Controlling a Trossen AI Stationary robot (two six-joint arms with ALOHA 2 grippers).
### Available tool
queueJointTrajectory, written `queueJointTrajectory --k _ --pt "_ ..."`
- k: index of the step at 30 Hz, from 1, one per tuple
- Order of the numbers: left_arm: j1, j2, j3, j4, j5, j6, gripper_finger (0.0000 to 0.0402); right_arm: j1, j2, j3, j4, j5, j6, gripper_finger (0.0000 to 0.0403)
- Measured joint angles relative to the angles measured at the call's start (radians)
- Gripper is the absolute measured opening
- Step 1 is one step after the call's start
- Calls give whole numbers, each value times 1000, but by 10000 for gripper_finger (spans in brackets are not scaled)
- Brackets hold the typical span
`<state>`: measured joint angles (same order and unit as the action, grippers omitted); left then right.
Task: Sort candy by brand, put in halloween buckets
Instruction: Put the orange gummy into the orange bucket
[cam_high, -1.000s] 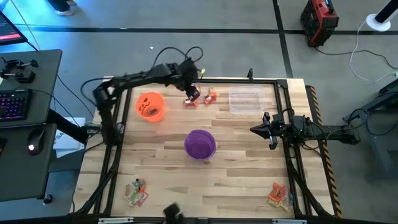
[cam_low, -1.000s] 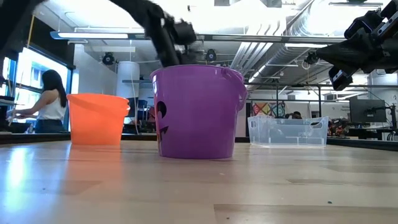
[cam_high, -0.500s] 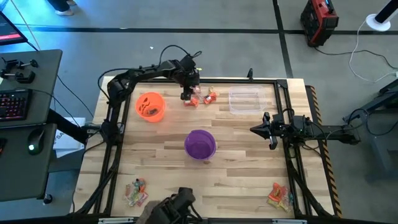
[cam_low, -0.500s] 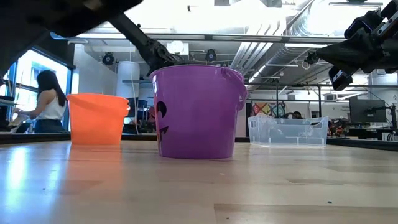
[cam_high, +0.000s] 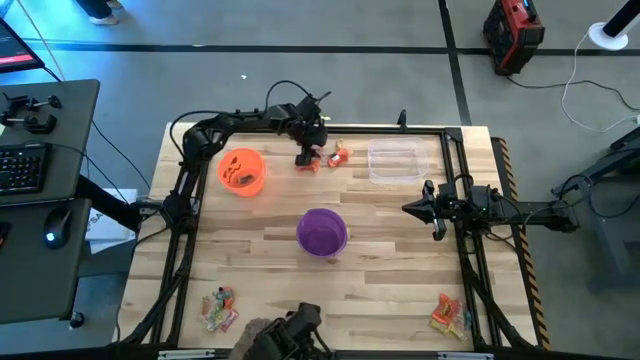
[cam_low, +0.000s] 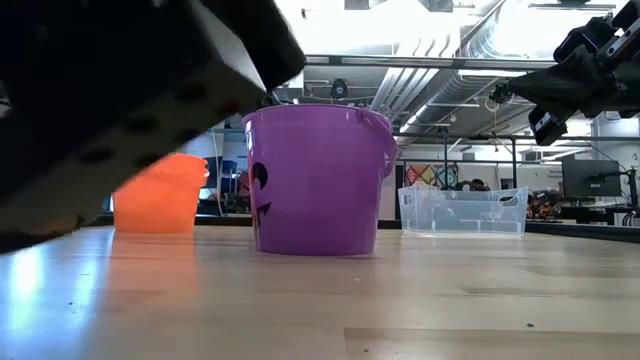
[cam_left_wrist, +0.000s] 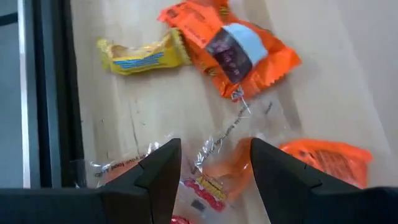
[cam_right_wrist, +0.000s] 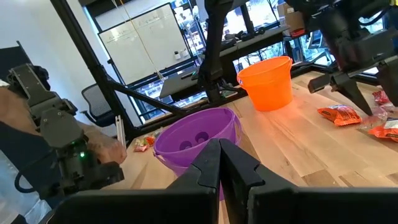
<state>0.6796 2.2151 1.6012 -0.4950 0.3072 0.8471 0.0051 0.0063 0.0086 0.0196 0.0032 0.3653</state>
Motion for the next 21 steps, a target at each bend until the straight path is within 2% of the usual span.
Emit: queueJointTrajectory --k 4,7,9,14,21 --pt "0 0 0 -4 -2 3 181 0 0 0 0 0 0 0" --pt "0 0 0 -10 -4 17 160 0 0 0 0 0 0 0" --pt "0 0 0 -22 -5 19 130 0 0 0 0 0 0 0" --pt "0 0 0 -55 -3 15 18 0 0 0 0 0 0 0" --pt "2 -78 24 -72 -51 -52 2 0 0 0 0 0 0 0"
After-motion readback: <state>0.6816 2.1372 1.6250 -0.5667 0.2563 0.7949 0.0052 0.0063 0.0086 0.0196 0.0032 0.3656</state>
